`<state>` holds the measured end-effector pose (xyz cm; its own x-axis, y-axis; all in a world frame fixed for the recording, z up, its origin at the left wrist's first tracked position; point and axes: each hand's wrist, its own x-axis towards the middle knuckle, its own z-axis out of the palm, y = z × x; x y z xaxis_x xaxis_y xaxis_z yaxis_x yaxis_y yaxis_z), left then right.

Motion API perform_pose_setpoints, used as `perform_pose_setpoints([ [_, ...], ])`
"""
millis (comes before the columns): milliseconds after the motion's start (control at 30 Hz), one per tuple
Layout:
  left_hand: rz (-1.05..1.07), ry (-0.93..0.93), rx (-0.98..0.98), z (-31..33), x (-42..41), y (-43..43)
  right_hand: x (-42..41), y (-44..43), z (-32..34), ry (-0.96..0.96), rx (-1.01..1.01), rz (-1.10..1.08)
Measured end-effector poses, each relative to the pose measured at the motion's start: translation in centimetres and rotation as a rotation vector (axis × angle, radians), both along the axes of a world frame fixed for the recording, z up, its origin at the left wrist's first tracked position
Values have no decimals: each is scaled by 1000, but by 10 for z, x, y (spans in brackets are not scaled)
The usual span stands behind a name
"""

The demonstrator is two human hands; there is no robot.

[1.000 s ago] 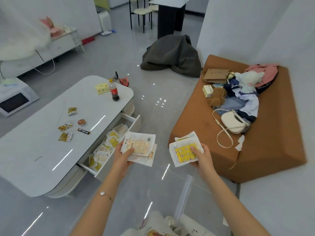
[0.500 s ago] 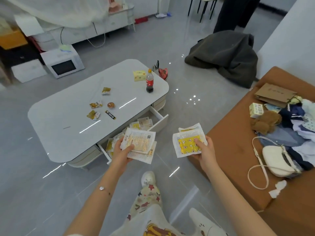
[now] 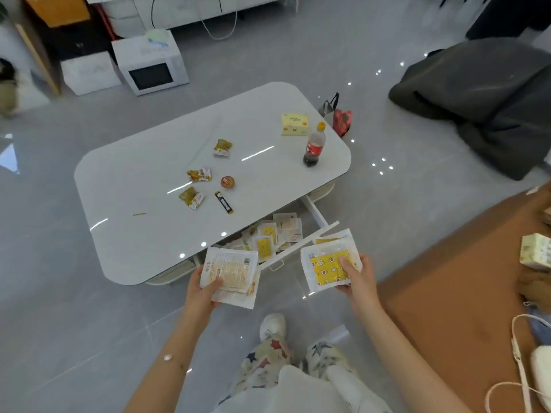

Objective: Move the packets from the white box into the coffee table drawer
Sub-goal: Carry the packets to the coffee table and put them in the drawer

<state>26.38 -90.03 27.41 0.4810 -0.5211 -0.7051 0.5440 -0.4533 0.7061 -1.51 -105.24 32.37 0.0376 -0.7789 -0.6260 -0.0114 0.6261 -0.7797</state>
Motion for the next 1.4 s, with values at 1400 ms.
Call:
perform_pose_setpoints([
  [1400,-191,-923,457,-264,96,-116,236,-180,-323,1020,-408,1641],
])
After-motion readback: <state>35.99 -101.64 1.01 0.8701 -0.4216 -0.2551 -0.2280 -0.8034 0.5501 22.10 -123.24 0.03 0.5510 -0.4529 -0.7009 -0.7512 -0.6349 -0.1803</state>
